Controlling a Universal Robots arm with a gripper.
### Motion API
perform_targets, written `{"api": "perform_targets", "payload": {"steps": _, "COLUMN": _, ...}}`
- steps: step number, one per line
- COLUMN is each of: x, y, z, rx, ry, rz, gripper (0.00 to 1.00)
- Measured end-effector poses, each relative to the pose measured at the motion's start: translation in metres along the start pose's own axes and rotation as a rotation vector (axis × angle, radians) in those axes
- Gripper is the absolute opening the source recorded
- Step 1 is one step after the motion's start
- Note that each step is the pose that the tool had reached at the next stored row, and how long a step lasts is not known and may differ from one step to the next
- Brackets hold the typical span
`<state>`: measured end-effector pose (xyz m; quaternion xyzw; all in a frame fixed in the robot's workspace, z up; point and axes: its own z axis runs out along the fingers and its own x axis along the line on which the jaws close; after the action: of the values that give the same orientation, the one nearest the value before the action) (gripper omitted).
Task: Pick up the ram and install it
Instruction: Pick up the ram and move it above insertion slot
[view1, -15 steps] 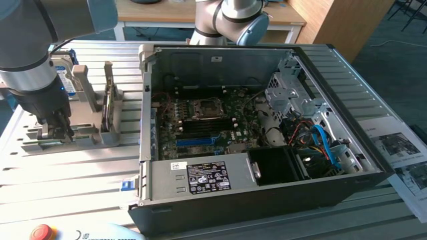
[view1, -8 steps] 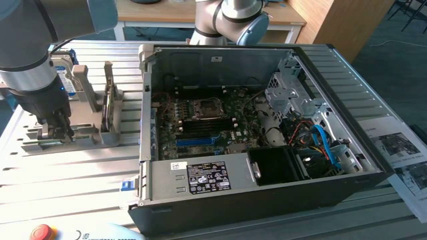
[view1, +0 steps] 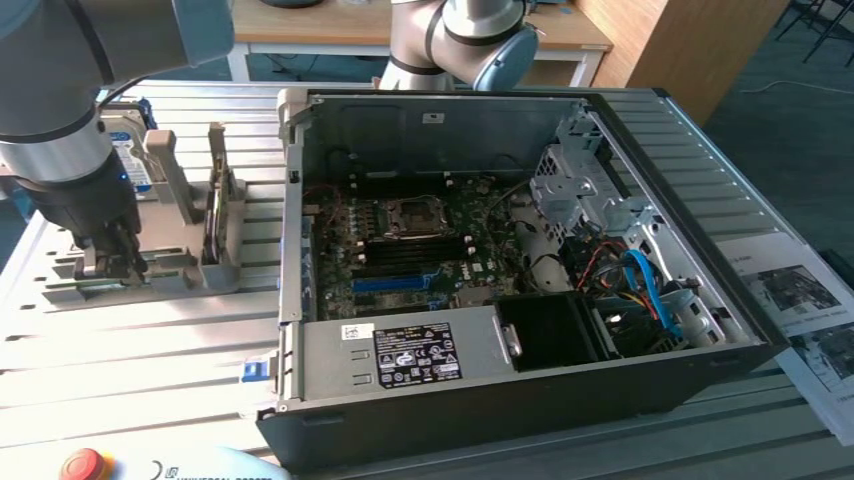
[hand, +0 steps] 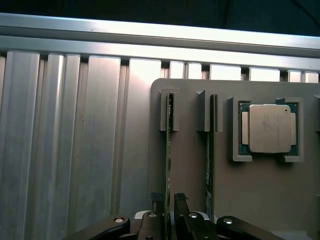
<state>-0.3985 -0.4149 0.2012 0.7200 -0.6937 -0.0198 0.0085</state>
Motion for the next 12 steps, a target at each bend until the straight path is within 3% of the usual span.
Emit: {"api": "perform_targets", "payload": {"steps": 12, "x": 0.0000, "y": 0.0001, "z": 0.0000, "rx": -0.0001, "ry": 0.0004, "rz": -0.009, "gripper": 0.22}}
